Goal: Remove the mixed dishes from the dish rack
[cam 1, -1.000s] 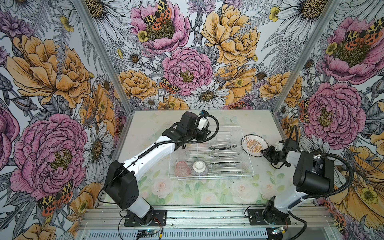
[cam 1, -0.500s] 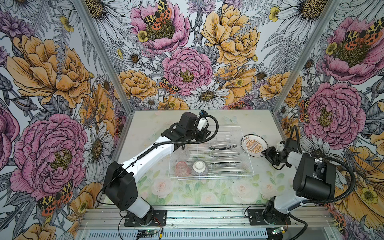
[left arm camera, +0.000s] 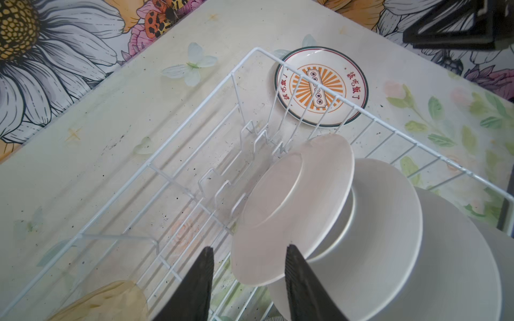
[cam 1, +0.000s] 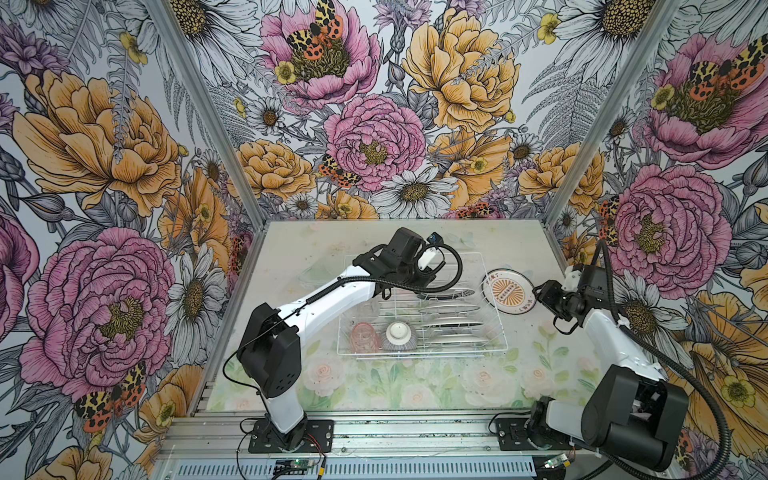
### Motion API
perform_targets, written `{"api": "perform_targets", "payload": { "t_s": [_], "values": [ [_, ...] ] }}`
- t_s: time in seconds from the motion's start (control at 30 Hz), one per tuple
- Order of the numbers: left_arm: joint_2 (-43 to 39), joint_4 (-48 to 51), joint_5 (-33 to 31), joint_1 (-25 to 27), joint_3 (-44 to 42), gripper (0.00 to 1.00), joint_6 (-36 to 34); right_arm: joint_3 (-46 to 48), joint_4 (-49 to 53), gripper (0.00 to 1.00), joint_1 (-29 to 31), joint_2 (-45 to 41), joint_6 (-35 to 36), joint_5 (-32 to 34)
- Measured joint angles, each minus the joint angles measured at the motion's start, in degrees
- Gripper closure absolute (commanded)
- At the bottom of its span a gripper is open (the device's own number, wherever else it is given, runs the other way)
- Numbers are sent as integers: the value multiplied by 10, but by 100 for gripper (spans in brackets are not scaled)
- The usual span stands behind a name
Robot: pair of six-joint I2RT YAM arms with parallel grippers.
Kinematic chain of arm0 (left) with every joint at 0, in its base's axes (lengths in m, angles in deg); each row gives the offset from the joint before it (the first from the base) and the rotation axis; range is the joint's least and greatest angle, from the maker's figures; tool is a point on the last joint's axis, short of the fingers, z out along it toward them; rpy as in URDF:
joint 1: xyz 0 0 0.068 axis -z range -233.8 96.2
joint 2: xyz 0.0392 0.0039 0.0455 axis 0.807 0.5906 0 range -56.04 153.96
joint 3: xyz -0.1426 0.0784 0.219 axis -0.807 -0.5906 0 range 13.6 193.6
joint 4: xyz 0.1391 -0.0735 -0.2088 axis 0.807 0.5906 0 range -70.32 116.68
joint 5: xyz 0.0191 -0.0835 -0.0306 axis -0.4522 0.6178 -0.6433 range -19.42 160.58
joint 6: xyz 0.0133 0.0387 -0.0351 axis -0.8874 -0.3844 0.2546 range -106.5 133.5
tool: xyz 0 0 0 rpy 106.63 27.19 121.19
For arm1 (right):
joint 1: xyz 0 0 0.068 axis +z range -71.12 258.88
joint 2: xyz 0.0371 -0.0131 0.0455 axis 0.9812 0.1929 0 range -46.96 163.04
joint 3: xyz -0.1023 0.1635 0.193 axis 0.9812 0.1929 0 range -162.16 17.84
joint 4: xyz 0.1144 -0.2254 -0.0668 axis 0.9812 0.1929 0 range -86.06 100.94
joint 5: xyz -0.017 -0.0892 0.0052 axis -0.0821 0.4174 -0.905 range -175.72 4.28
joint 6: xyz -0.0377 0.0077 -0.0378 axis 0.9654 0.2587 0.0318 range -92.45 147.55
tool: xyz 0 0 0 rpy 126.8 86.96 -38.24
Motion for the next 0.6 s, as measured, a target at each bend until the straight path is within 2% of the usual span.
{"api": "perform_targets", "payload": {
  "t_s": [0.2, 0.6],
  "values": [
    [29, 35, -33, 41, 31, 57, -54, -35, 10, 50, 38, -28, -1, -2],
    [52, 60, -59, 63, 63, 56, -102, -42, 25, 50, 50, -44, -2, -4]
  ]
}}
